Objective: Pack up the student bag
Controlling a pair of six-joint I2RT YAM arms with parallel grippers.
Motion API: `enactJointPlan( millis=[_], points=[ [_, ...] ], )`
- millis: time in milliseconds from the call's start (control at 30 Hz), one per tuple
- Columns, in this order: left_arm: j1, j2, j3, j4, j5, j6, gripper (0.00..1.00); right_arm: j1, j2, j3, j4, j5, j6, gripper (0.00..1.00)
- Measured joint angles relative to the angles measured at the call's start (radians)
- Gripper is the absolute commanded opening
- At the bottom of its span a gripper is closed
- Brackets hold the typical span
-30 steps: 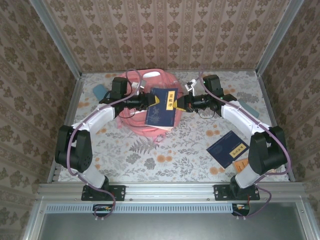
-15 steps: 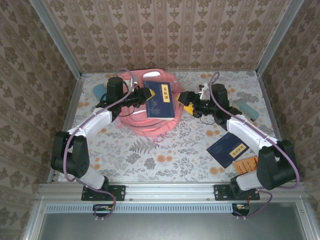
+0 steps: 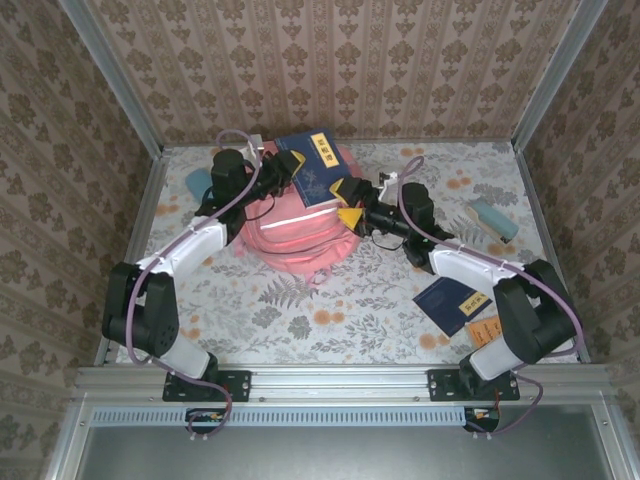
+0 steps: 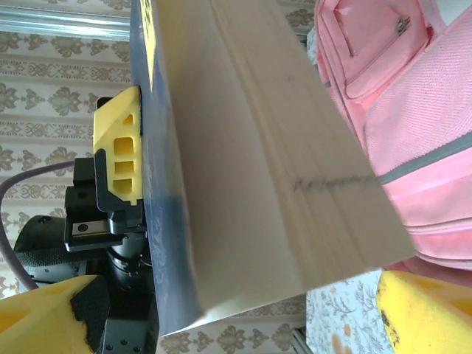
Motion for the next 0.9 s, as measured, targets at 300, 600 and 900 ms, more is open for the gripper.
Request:
enactJointPlan(
  millis=[300, 600, 900],
  points=[
    [-0.013, 0.014, -0.003, 0.044, -0.036, -0.059, 0.08, 0.011, 0.071, 0.007, 0.185, 0.069, 0.113, 0.82],
    [-0.014, 0.014, -0.043, 0.063, -0.066, -0.070, 0.08, 0.011, 0.084, 0.011, 0.217, 0.156, 0.146, 0.36],
    [-0.009, -0.005, -0.074, -0.002, -0.056, -0.023, 0.63, -0.003, 0.062, -0.008, 0.130, 0.205, 0.093, 0.07]
  ],
)
